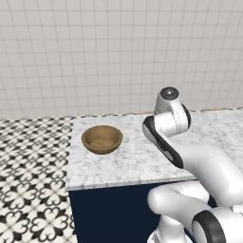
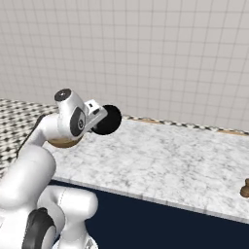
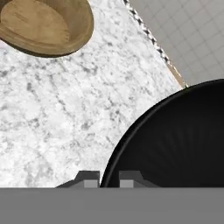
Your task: Pick up the bowls on the counter and stack them on top of one another in the open cabinet. Place the smaller bowl on top of the larger bowl.
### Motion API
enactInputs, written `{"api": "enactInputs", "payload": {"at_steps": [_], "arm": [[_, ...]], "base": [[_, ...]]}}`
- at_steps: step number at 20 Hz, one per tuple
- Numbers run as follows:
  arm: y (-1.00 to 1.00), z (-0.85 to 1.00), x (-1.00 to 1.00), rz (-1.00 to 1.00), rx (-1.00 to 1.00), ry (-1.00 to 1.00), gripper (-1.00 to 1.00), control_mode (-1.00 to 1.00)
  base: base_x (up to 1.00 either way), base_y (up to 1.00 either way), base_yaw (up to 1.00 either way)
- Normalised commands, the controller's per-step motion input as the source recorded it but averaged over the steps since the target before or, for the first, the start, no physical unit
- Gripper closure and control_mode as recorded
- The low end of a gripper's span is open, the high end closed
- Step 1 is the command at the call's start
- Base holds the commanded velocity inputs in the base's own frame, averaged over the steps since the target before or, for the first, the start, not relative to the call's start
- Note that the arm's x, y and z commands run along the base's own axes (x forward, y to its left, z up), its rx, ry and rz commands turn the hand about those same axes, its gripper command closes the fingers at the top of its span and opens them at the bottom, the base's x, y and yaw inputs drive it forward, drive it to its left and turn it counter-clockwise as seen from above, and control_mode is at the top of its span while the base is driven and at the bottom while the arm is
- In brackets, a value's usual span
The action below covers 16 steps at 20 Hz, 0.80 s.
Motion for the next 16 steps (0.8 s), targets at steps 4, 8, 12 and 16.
{"api": "enactInputs", "payload": {"at_steps": [4,8,12,16], "arm": [[1.00,0.65,0.03,0.43,-0.03,0.30,1.00,-1.00],[1.00,0.10,0.03,0.34,-0.20,0.40,1.00,-1.00],[0.58,-0.06,0.00,0.16,-0.16,0.07,1.00,-1.00],[0.40,-0.32,0.23,0.05,-0.03,0.03,1.00,-1.00]], "base": [[0.00,0.00,0.00],[0.00,0.00,0.00],[0.00,0.00,0.00],[0.00,0.00,0.00]]}}
